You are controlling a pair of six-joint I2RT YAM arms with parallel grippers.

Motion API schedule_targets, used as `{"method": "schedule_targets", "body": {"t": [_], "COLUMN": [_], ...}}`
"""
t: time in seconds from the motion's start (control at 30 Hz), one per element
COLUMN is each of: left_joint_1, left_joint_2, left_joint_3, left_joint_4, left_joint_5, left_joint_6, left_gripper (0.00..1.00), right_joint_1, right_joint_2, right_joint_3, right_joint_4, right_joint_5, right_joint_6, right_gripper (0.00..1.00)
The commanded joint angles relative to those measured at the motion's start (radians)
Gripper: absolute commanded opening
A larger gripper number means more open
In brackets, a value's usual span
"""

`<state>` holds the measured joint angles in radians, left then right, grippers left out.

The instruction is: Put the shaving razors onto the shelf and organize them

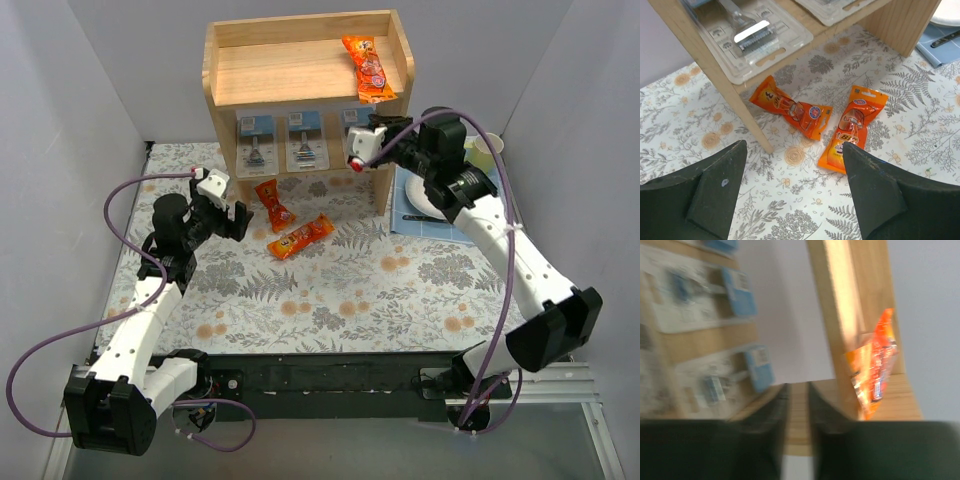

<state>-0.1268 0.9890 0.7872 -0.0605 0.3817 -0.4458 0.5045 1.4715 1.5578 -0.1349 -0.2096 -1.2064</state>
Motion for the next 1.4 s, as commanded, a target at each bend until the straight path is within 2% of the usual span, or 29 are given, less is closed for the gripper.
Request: {"method": "schedule_targets", "body": {"t": [0.0,0.07,0.13,0.27,0.47,0.6,0.83,1.13,1.3,1.33,1.37], "left_joint_1": [-0.004,-0.004,-0.004,-0.004,-0.004,-0.002,0.001,0.001,0.001,0.001,0.001], "left_joint_2": [-0.030,-0.039,-0.047,-0.075,-0.090,-0.090,-0.075,-0.046,-0.023,-0.018,-0.016], "left_joint_3": [-0.025,-0.037,-0.048,-0.069,-0.066,-0.062,-0.060,-0.045,-0.022,-0.022,-0.023], "left_joint_4": [-0.036,-0.054,-0.084,-0.137,-0.196,-0.213,-0.217,-0.226,-0.223,-0.223,-0.219], "left_joint_5": [0.034,0.036,0.039,0.031,0.022,0.025,0.026,0.039,0.031,0.031,0.039], "left_joint_6": [-0.011,-0.024,-0.028,-0.008,0.019,0.030,0.029,0.021,0.033,0.032,0.026], "left_gripper": [0.77,0.77,0.77,0.78,0.78,0.78,0.78,0.79,0.79,0.79,0.79], "right_joint_1": [0.018,0.032,0.061,0.080,0.078,0.078,0.094,0.114,0.127,0.131,0.135], "right_joint_2": [-0.158,-0.180,-0.183,-0.120,0.120,0.286,0.443,0.595,0.661,0.664,0.667], "right_joint_3": [-0.149,-0.263,-0.348,-0.412,-0.287,-0.197,-0.099,-0.076,-0.033,-0.036,-0.039], "right_joint_4": [-0.029,-0.048,-0.052,-0.040,-0.116,-0.202,-0.268,-0.124,-0.135,-0.137,-0.135], "right_joint_5": [-0.227,-0.286,-0.324,-0.388,-0.450,-0.497,-0.472,-0.396,-0.364,-0.355,-0.338], "right_joint_6": [0.168,0.176,0.182,0.160,0.101,-0.008,-0.133,-0.099,-0.090,-0.090,-0.088], "right_gripper": [0.46,0.53,0.55,0.56,0.55,0.56,0.57,0.58,0.52,0.50,0.42]}}
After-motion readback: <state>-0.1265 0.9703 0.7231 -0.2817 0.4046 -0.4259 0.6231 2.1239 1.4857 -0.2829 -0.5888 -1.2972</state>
